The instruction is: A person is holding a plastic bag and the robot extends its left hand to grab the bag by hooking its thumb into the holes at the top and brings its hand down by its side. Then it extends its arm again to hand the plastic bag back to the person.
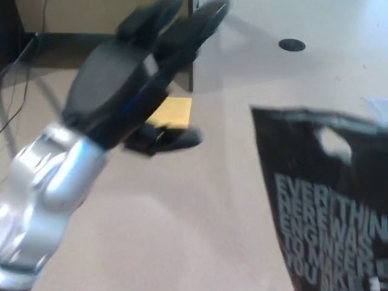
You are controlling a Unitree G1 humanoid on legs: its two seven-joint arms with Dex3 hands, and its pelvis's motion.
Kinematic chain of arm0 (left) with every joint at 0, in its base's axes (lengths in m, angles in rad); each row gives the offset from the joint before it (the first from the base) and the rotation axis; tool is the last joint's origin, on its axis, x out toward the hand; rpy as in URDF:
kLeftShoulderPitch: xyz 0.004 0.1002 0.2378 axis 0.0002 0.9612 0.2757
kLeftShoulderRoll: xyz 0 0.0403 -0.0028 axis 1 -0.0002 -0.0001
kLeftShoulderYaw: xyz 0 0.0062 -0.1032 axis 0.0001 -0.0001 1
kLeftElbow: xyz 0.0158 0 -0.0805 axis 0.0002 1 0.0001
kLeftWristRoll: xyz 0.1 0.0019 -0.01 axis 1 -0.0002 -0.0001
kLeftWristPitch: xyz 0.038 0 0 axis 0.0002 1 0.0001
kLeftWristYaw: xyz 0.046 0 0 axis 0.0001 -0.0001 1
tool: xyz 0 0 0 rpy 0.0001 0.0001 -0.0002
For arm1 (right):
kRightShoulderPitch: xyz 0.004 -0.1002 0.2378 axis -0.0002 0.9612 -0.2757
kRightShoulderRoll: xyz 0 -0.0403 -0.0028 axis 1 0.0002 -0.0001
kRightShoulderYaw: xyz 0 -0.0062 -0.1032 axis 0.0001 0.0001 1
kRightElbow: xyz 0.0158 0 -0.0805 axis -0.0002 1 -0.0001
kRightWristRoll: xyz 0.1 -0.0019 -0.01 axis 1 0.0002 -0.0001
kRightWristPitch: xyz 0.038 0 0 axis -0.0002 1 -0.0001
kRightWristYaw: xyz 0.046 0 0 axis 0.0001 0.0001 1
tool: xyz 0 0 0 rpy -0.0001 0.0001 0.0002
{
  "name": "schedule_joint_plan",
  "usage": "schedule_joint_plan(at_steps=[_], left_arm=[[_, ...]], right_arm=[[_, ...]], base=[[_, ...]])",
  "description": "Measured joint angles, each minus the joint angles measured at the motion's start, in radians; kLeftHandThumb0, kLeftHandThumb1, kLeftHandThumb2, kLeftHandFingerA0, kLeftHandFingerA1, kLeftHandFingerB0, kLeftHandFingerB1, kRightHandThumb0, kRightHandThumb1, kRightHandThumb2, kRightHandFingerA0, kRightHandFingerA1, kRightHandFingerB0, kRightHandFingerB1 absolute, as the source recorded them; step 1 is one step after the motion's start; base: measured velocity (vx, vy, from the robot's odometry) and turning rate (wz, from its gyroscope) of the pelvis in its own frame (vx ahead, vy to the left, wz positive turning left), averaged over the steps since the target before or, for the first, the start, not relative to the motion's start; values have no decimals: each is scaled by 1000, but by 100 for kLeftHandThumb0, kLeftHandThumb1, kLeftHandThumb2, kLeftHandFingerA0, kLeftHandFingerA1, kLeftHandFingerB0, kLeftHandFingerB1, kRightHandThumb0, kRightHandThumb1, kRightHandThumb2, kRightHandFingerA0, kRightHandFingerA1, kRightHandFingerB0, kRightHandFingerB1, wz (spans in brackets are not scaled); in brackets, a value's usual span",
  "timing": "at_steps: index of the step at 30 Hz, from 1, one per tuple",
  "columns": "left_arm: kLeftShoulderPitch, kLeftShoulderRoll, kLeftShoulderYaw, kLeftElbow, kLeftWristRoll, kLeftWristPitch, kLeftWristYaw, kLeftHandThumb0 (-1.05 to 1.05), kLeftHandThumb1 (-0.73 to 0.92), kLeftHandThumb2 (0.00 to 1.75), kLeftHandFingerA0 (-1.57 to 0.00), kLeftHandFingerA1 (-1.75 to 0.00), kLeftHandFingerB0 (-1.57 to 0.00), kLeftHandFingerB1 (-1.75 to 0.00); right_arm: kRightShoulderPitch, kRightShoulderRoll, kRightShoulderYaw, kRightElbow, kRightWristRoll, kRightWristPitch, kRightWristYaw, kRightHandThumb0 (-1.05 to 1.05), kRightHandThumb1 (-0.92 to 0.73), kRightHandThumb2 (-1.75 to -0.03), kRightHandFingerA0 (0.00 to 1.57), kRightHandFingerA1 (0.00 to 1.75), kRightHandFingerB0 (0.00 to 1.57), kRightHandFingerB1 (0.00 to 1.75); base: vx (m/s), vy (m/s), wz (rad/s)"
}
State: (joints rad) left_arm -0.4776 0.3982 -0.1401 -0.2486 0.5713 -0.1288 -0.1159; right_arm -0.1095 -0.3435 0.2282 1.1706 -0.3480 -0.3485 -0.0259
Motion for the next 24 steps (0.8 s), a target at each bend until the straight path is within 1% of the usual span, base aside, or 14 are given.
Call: schedule_joint_plan(at_steps=[1,4,5,8,10,11,12,16,18,19,20,22,23,24], left_arm=[[30,4,16,0,-13,-6,-3,-62,39,74,-7,-28,-7,-19],[140,18,71,1,-60,-32,-9,-63,39,74,-6,-33,-6,-20],[208,25,105,5,-87,-53,-12,-57,38,74,-6,-40,0,-28],[323,26,158,31,-131,-92,-13,-54,37,74,-5,-36,-5,-30],[424,24,195,73,-167,-125,-13,-54,37,74,-5,-38,-4,-31],[472,22,211,106,-185,-145,-13,-57,43,54,-12,-29,-9,-26],[503,20,220,131,-197,-158,-13,-30,19,80,0,-50,0,-48],[607,6,242,284,-229,-222,-8,-28,22,81,-1,-50,0,-48],[635,-3,246,362,-236,-247,1,-31,27,85,-1,-49,0,-47],[650,-6,246,418,-237,-263,7,-31,27,85,-1,-49,0,-47],[659,-8,246,464,-237,-274,15,-32,34,90,-1,-50,0,-47],[670,-9,246,554,-237,-293,30,-33,37,92,-1,-50,0,-47],[673,-9,245,587,-237,-299,36,-57,57,59,-18,-31,-15,-27],[675,-9,245,624,-237,-306,42,-64,45,74,-23,-44,-13,-37]], right_arm=[[0,1,0,0,0,0,0,-39,-73,-62,67,54,57,40],[0,6,-1,1,0,0,0,-38,-73,-62,66,54,56,40],[1,9,-2,2,1,0,-1,-39,-73,-62,66,51,55,39],[2,14,-5,2,1,0,-1,-38,-73,-62,67,53,55,39],[2,19,-9,2,2,0,-1,-38,-73,-62,67,52,54,39],[2,21,-11,2,2,0,-2,-38,-73,-62,67,49,53,39],[2,23,-13,2,3,0,-2,-39,-73,-62,64,45,53,39],[2,25,-15,2,2,0,-3,-40,-73,-62,62,44,52,39],[2,26,-15,2,3,0,-3,-39,-73,-62,66,50,54,39],[2,26,-16,2,3,1,-3,-39,-73,-62,66,50,54,39],[2,26,-18,3,3,1,-3,-39,-73,-62,65,47,56,40],[2,27,-19,4,3,1,-3,-40,-72,-62,64,46,55,40],[2,27,-20,4,3,1,-3,-39,-72,-62,63,45,54,40],[2,27,-20,4,3,0,-3,-39,-72,-62,64,46,53,39]], base=[[0,0,0],[0,0,0],[0,0,0],[0,0,0],[0,0,0],[0,0,0],[0,0,0],[0,0,0],[0,0,0],[0,0,0],[0,0,0],[0,0,0],[0,0,0],[0,0,0]])
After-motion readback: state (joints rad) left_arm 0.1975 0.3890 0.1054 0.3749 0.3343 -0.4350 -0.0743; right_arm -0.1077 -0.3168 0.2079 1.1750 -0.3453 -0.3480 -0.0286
